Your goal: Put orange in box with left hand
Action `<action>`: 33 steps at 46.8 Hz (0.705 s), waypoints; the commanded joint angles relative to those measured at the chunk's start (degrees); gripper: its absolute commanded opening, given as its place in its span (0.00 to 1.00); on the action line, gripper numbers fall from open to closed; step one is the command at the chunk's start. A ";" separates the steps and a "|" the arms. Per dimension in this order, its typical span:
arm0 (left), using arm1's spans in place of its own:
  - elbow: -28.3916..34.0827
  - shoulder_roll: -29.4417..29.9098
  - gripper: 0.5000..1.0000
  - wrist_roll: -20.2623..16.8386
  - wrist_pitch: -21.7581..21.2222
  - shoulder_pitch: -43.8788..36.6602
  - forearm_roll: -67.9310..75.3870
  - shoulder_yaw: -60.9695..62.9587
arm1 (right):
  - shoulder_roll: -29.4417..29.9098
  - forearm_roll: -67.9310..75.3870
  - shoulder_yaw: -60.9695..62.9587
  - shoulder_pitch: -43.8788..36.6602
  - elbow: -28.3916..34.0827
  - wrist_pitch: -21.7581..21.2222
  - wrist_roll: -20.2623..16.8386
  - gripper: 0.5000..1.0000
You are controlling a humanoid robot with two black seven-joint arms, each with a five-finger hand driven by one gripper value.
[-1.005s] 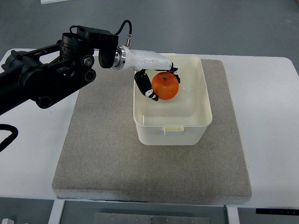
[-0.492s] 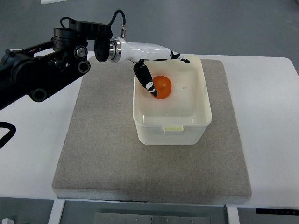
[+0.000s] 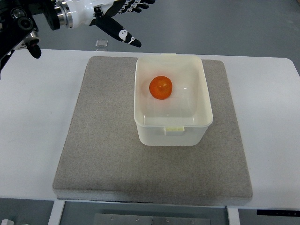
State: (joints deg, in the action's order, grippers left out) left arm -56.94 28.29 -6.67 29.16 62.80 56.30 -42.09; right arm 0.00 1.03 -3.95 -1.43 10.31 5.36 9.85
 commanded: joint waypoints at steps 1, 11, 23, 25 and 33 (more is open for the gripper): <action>3.23 1.24 0.99 -0.01 -0.07 -2.41 -7.60 -1.32 | 0.00 0.02 0.00 0.02 0.06 0.00 -0.01 0.86; 12.72 1.95 1.00 -0.01 0.72 -3.65 -17.97 -1.42 | 0.00 0.02 0.00 0.02 0.06 0.00 -0.01 0.86; 25.20 1.16 1.00 0.52 5.37 -4.79 -32.21 -0.71 | 0.00 0.02 0.00 0.02 -0.02 0.00 -0.01 0.86; 26.35 0.72 1.00 1.04 5.84 -4.79 -33.36 -0.71 | 0.00 0.02 0.00 0.02 0.06 0.00 -0.01 0.86; 31.01 -1.30 1.00 4.21 5.84 -4.97 -37.05 -0.71 | 0.00 0.02 0.00 0.02 0.06 0.00 -0.01 0.86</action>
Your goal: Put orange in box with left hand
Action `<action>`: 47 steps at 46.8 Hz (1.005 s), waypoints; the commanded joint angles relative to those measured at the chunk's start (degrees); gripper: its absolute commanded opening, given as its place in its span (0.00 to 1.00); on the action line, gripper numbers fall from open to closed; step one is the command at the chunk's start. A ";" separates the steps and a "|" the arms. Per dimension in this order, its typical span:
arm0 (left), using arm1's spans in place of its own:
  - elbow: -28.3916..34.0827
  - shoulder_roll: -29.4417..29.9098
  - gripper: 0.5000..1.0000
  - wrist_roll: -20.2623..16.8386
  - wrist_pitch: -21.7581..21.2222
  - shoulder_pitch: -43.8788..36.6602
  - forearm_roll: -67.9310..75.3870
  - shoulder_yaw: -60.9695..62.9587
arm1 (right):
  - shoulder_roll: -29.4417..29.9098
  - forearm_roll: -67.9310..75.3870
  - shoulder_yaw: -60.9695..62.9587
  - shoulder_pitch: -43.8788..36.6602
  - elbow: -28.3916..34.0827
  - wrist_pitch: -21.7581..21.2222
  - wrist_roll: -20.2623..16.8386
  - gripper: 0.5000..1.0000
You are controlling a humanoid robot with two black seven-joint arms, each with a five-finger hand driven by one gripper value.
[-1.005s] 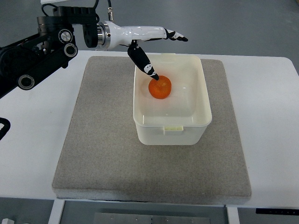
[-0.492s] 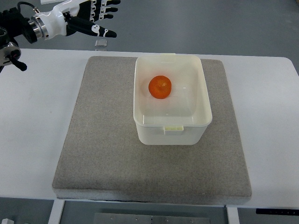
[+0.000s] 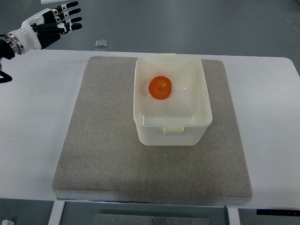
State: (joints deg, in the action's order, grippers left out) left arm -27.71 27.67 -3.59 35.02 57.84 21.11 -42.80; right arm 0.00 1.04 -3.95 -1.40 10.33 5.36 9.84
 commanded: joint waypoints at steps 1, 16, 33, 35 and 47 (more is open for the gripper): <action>2.22 -0.95 1.00 1.56 -0.02 -0.01 -2.73 0.00 | 0.00 0.01 0.00 0.00 -0.05 0.00 0.01 0.86; 6.88 -2.27 1.00 9.38 -0.02 -1.15 -19.26 -0.09 | 0.00 0.01 0.00 0.00 0.04 0.00 0.01 0.86; 6.79 -3.24 1.00 10.70 -0.02 -1.32 -22.87 -0.62 | 0.00 0.01 0.00 0.00 -0.05 0.00 0.01 0.86; 6.79 -3.24 1.00 10.70 -0.02 -1.24 -22.96 -0.62 | 0.00 0.01 0.00 0.00 -0.05 0.00 0.01 0.86; 6.62 -3.24 1.00 10.70 -0.02 -1.24 -23.04 -0.71 | 0.00 0.02 0.00 0.00 0.04 -0.09 0.01 0.86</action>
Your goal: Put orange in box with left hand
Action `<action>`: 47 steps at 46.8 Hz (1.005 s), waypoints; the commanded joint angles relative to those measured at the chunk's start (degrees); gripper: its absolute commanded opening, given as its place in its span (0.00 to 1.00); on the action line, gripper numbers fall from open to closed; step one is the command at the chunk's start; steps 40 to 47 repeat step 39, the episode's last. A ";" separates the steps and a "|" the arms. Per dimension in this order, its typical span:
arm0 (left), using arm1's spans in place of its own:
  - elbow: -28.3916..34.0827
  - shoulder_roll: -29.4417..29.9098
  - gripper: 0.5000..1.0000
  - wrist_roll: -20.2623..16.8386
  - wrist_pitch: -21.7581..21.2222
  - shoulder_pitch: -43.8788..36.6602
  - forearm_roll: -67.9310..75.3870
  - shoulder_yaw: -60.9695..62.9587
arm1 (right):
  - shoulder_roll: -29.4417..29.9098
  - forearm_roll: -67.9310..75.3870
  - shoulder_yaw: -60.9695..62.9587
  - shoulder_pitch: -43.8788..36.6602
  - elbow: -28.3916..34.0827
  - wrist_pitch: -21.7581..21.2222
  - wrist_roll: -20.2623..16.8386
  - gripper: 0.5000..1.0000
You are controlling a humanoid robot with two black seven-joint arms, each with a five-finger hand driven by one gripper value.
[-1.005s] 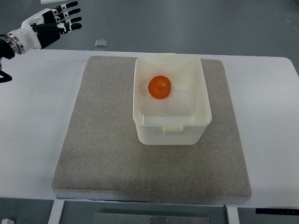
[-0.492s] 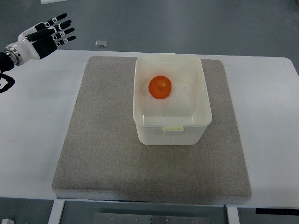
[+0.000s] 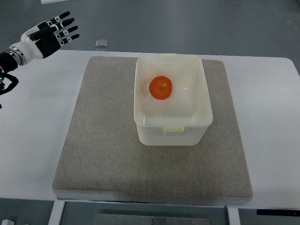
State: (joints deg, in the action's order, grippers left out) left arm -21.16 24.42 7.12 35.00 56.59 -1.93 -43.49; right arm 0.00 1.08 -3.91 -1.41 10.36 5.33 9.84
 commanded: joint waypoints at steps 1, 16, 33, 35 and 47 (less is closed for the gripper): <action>0.06 0.01 1.00 0.00 0.00 -0.08 0.00 0.07 | 0.00 -0.02 -0.04 0.00 0.01 -0.14 0.00 0.86; -0.20 0.01 1.00 0.08 0.00 -0.08 0.08 0.25 | 0.00 -0.20 -0.13 0.00 0.19 0.03 0.00 0.86; -0.29 0.01 1.00 0.17 0.00 -0.08 0.08 0.51 | 0.00 0.06 0.13 0.09 0.54 0.29 0.44 0.86; -0.29 0.01 1.00 0.17 0.00 -0.08 0.17 0.51 | 0.00 0.15 0.13 0.09 0.54 0.29 0.44 0.86; -0.29 0.01 1.00 0.17 0.00 -0.08 0.08 0.60 | 0.00 -0.11 0.05 0.09 0.63 0.38 0.44 0.86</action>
